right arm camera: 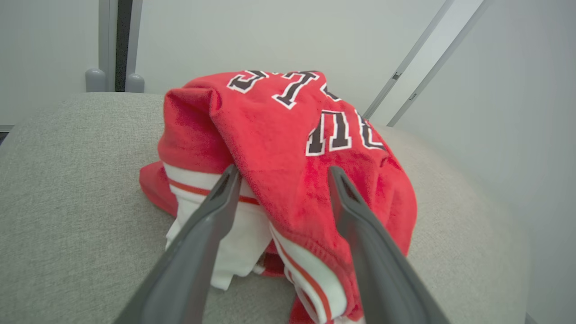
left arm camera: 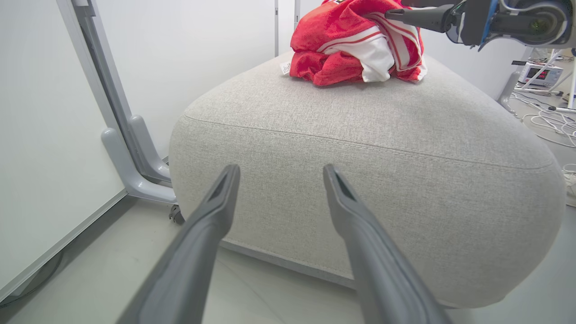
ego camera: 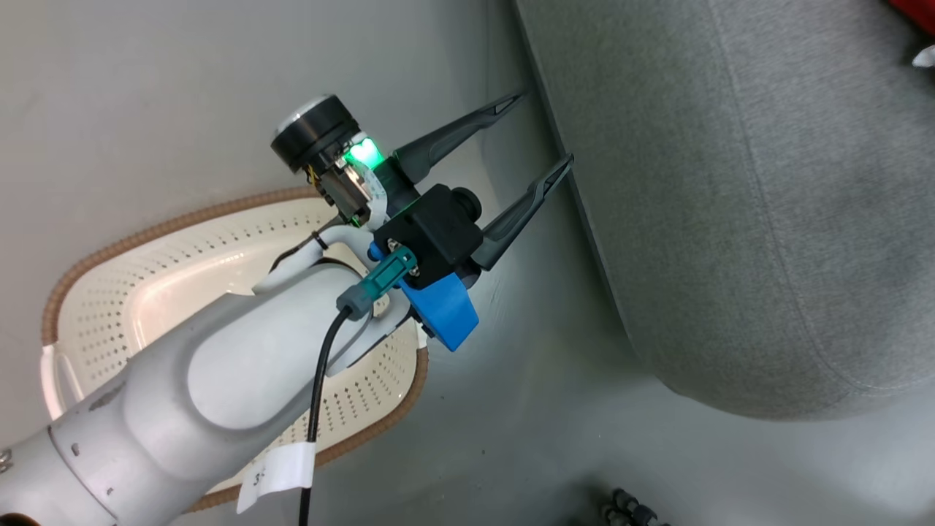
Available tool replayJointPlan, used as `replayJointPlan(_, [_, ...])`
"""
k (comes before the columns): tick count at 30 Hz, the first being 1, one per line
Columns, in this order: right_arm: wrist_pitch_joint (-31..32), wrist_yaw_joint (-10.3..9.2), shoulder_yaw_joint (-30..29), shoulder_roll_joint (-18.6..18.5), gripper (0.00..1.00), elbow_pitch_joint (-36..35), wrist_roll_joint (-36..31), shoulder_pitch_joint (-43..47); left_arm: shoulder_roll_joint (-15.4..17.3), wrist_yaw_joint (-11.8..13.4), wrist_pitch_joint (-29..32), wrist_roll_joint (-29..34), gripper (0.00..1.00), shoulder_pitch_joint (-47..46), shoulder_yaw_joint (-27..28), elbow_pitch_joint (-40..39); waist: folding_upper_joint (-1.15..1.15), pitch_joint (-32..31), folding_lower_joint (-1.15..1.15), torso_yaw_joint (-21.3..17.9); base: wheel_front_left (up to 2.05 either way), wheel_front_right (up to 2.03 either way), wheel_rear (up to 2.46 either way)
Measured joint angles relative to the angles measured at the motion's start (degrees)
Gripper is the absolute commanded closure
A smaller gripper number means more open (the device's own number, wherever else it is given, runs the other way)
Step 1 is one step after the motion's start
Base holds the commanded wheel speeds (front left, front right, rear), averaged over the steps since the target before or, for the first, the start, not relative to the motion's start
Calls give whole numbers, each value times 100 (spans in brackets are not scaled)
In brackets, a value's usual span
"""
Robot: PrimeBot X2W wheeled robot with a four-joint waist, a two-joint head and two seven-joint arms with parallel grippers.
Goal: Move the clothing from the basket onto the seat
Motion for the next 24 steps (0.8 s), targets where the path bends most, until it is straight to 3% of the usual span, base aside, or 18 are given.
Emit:
replayJointPlan(6, [-1,0,285,99,0,-723,76,630,-190,131,-297,-214,0,341,148,271,0,-594,0,18,0,0,0])
replayJointPlan(14, [-1,0,847,226,0,-1352,144,1234,-387,502,-433,-339,0,1051,1029,272,0,-1496,-1,193,0,0,0])
replayJointPlan(24, [-1,0,1365,349,0,-1452,230,1657,-697,447,-434,119,0,2151,2455,168,0,-2352,-1,867,0,0,0])
